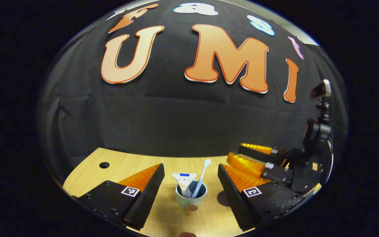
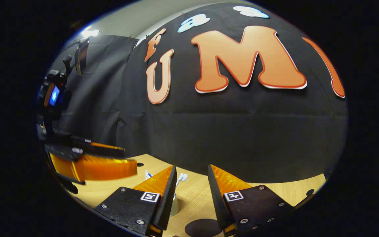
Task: Put the toothbrush and toothpaste on the desktop into the cup, then pick up the cup and place it on the coaster on the desktop.
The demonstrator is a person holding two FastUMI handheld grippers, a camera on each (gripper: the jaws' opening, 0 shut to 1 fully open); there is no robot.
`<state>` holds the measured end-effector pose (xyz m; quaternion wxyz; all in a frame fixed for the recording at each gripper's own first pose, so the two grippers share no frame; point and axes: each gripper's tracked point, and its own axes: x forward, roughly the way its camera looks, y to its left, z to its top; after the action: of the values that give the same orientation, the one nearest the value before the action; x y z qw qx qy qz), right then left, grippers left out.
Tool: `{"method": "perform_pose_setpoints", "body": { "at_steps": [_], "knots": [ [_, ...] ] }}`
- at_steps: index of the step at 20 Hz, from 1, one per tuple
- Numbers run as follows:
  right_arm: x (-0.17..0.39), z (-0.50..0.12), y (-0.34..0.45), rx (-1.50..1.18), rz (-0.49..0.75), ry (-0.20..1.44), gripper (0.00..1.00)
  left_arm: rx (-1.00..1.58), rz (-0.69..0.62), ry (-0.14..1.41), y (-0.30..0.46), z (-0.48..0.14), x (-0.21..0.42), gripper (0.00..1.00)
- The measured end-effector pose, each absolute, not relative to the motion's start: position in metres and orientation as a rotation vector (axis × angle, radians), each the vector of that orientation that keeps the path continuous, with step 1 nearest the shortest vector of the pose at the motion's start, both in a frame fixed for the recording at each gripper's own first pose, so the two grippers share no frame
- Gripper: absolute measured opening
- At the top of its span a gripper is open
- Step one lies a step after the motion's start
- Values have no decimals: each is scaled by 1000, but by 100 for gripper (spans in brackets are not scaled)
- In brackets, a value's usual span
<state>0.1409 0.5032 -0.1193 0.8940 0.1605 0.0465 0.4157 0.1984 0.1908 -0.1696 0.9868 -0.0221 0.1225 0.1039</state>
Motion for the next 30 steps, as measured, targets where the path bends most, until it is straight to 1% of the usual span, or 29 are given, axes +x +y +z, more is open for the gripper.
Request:
{"method": "perform_pose_setpoints", "body": {
  "at_steps": [1,2,3,4,6,8,9,10,12,13,14,15,17,18,19,20,22,23,24,25,27,28,29,30],
  "knots": [
    [142,-105,493,350,846,64,65,-49,198,306,187,-184,201,98],
    [142,-98,486,359,837,46,67,-58,180,332,181,-190,201,98],
    [142,-91,481,364,831,32,72,-75,154,357,173,-197,203,98],
    [142,-88,476,360,820,23,74,-100,126,373,165,-203,205,98],
    [143,-84,464,340,791,0,78,-100,94,469,162,-234,207,98],
    [139,-79,456,336,791,-17,78,-72,98,568,167,-263,212,98],
    [138,-74,454,341,789,-26,74,-75,104,614,169,-273,210,98],
    [138,-73,451,347,786,-33,79,-79,111,656,172,-280,207,98],
    [138,-66,445,374,786,-40,79,-90,125,751,180,-295,203,98],
    [136,-63,443,392,786,-43,75,-89,132,798,183,-303,201,98],
    [135,-59,442,408,789,-51,80,-77,136,823,185,-305,204,98],
    [134,-52,438,425,792,-63,79,-62,158,881,193,-315,204,98],
    [134,-47,433,437,790,-85,79,-61,177,947,197,-330,207,98],
    [135,-43,430,451,784,-93,79,-64,183,969,195,-333,209,97],
    [137,-40,425,493,778,-88,75,-62,181,999,194,-335,210,97],
    [137,-38,422,529,779,-80,79,-60,175,1025,195,-328,214,96],
    [135,-31,418,585,794,-79,79,-34,171,1057,199,-313,224,91],
    [135,-27,415,597,791,-89,84,-18,178,1066,201,-304,232,84],
    [137,-25,411,599,781,-101,79,-11,186,1081,203,-299,239,81],
    [139,-26,406,595,770,-109,79,-13,197,1099,209,-294,246,71],
    [136,-25,398,629,773,-98,79,-50,211,1139,217,-293,255,56],
    [132,-20,394,657,782,-98,84,-68,224,1148,220,-290,262,29],
    [130,-14,391,677,787,-109,79,-77,226,1143,224,-285,271,28],
    [129,-9,387,683,784,-130,79,-89,231,1127,229,-277,287,29]
  ]
}}
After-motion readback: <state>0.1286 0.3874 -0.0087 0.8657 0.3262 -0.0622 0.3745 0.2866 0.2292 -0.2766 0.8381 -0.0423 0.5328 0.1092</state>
